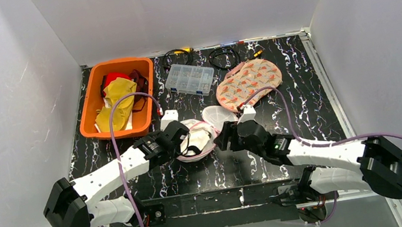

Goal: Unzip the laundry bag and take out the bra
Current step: Adjust the laundry bag at the center of the board.

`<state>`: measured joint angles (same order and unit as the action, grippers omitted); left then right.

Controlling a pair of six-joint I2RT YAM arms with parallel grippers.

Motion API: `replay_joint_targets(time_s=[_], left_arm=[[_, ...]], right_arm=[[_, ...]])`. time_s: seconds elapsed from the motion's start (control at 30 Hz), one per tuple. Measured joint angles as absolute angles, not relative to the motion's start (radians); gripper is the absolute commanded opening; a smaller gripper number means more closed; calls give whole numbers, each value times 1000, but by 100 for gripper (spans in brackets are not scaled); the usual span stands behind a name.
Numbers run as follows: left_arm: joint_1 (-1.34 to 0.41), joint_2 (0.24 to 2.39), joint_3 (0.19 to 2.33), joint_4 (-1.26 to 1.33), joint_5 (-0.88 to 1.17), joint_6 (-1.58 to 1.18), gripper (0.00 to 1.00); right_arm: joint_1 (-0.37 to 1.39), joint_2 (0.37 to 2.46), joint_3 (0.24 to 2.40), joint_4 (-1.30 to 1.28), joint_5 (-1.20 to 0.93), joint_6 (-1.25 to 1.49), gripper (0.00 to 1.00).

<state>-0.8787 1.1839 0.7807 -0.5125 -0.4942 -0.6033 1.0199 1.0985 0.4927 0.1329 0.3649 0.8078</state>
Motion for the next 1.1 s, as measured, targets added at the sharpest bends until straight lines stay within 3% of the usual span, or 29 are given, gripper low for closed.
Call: replay_joint_targets(time_s=[0.17, 0.2, 0.4, 0.47, 0.83, 1.0, 1.1], left_arm=[[-879, 1184, 778, -505, -494, -612, 12], [-879, 1183, 778, -503, -494, -613, 12], [-879, 1172, 764, -497, -489, -624, 6], [-879, 1168, 760, -494, -484, -624, 3], [-879, 1092, 752, -384, -374, -575, 0], [-879, 1153, 768, -339, -324, -543, 0], [-879, 1211, 780, -319, -293, -535, 0]], right_arm=[[991, 1192, 493, 216, 302, 885, 69], [985, 1213, 493, 235, 289, 897, 64], [962, 1291, 492, 315, 249, 952, 11], [962, 1278, 492, 321, 247, 955, 1], [1003, 862, 480, 9, 320, 892, 1], [1061, 752, 413, -134, 353, 915, 1], [1109, 741, 363, -191, 368, 934, 36]])
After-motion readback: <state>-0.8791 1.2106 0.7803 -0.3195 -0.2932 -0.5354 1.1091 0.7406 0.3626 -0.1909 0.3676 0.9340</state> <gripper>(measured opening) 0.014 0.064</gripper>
